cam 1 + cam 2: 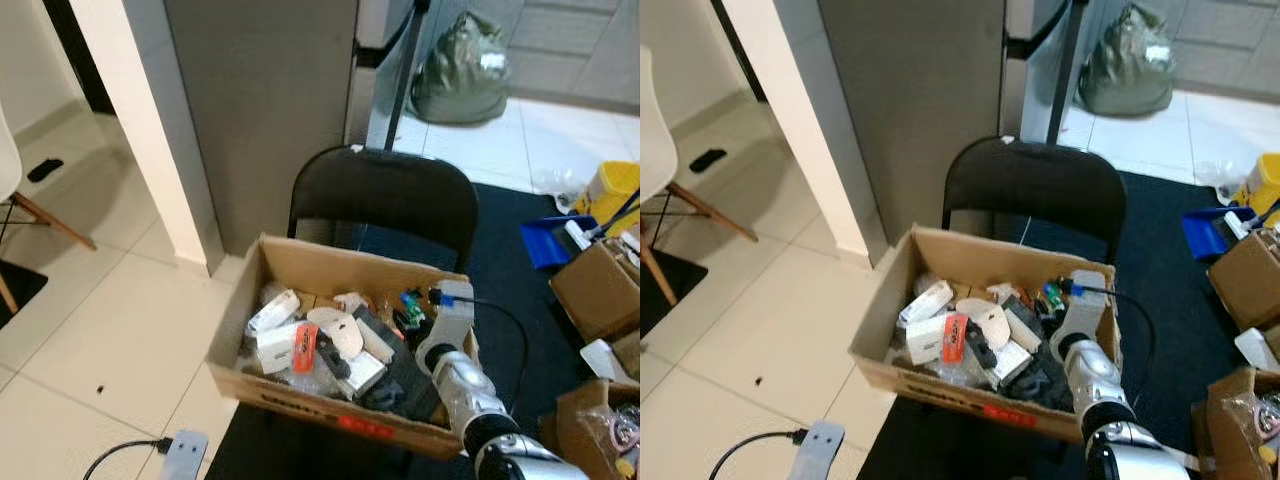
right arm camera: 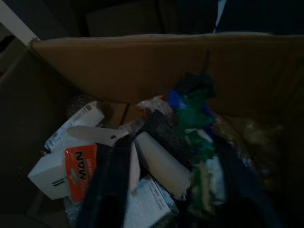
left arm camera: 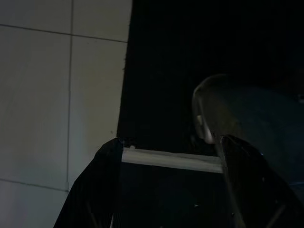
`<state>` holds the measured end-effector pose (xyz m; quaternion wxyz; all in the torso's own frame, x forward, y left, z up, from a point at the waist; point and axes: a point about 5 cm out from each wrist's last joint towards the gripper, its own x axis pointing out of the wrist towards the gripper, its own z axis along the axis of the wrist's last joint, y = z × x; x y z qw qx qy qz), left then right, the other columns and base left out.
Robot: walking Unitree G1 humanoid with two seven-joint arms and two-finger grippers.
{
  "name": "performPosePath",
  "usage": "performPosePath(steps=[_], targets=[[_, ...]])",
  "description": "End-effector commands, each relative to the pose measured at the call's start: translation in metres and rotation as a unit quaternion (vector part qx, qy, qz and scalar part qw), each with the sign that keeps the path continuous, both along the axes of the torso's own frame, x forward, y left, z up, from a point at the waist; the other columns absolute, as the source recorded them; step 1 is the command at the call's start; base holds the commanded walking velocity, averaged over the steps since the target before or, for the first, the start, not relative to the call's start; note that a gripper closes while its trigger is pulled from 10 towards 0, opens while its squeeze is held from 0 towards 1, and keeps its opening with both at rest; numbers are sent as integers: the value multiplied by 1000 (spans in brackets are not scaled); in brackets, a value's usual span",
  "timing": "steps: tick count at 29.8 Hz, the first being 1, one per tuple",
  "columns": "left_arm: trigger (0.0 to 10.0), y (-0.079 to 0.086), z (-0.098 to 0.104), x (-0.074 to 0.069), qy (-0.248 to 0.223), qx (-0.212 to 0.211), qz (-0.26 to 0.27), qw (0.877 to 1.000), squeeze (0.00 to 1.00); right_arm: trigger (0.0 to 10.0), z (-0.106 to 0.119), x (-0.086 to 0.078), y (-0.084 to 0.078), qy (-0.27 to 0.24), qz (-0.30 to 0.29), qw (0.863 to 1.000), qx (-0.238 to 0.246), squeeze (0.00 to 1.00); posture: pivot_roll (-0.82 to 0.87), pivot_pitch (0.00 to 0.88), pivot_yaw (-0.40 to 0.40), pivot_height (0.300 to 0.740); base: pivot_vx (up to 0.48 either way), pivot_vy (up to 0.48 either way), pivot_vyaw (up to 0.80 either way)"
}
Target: Picking trash to rubbish bin
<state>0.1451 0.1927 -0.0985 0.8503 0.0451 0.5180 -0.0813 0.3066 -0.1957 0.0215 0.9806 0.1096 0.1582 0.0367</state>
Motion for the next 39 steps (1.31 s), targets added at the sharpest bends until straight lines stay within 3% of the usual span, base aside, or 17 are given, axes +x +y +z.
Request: performPosePath(steps=[1, 10, 19, 20, 21, 22, 23, 24, 26, 27, 29, 30, 32, 33, 34, 35, 39], targets=[[10000, -1, -4, -9, 20, -2, -4, 1000, 0, 10000, -7, -6, 1, 17, 0, 1000, 12, 1000, 11, 41, 14, 740, 0, 0, 0], [10000, -5, -4, -9, 22, -5, -11, 1000, 0, 10000, -11, -11, 2, 25, 58, 997, 34, 1000, 3, 29, 12, 740, 0, 0, 0], [10000, 1, -1, -2, -2, 9, 17, 1000, 0, 10000, -11, -12, 5, 23, 64, 997, 40, 1000, 8, 24, 9, 740, 0, 0, 0], [10000, 11, 2, 3, -17, 25, 63, 998, 0, 10000, -11, -11, 7, 21, 66, 997, 43, 302, 9, 23, 9, 740, 0, 0, 0], [10000, 22, 5, 7, -29, 38, 110, 993, 0, 10000, -11, -11, 12, 19, 84, 996, 32, 0, 12, 23, 11, 740, 0, 0, 0], [10000, 22, 5, 7, -29, 38, 110, 993, 0, 10000, -11, -11, 12, 19, 84, 996, 32, 0, 12, 23, 11, 740, 0, 0, 0], [10000, 38, 9, 8, -40, 54, 178, 982, 0, 10000, -12, -13, 22, 17, 137, 990, -6, 0, 12, 23, 11, 740, 0, 0, 0], [10000, 38, 9, 8, -40, 54, 178, 982, 0, 10000, -12, -13, 22, 17, 137, 990, -6, 0, 12, 23, 11, 740, 0, 0, 0], [10000, 74, 18, 4, -61, 91, 310, 945, 0, 10000, -8, -9, 31, 4, 148, 989, 0, 0, 20, 26, 12, 740, 0, 0, 0], [10000, 74, 18, 4, -61, 91, 310, 945, 0, 10000, -8, -9, 31, 4, 148, 989, 0, 0, 20, 26, 12, 740, 0, 0, 0], [10000, 101, 26, -1, -81, 120, 387, 911, 0, 10000, -7, -7, 33, 3, 147, 989, -8, 0, 20, 26, 12, 740, 0, 0, 0], [10000, 101, 26, -1, -81, 120, 387, 911, 0, 10000, -7, -7, 33, 3, 147, 989, -8, 0, 20, 26, 12, 740, 0, 0, 0], [10000, 123, 36, -6, -99, 151, 430, 885, 0, 10000, -6, -7, 35, 1, 159, 987, -22, 0, 20, 26, 12, 740, 0, 0, 0], [10000, 123, 36, -6, -99, 151, 430, 885, 0, 10000, -6, -7, 35, 1, 159, 987, -22, 0, 20, 26, 12, 740, 0, 0, 0], [10000, 146, 49, -7, -131, 179, 474, 852, 0, 10000, -4, -5, 31, 0, 146, 989, -22, 0, 20, 26, 12, 740, 0, 0, 0], [10000, 159, 58, -5, -153, 192, 491, 836, 0, 10000, -4, -4, 31, 0, 144, 989, -23, 0, 20, 26, 12, 740, 0, 0, 0], [10000, 175, 74, 1, -194, 202, 505, 816, 0, 10000, -3, -3, 31, 0, 147, 989, -27, 0, 64, 39, 7, 740, 0, 0, 0]])
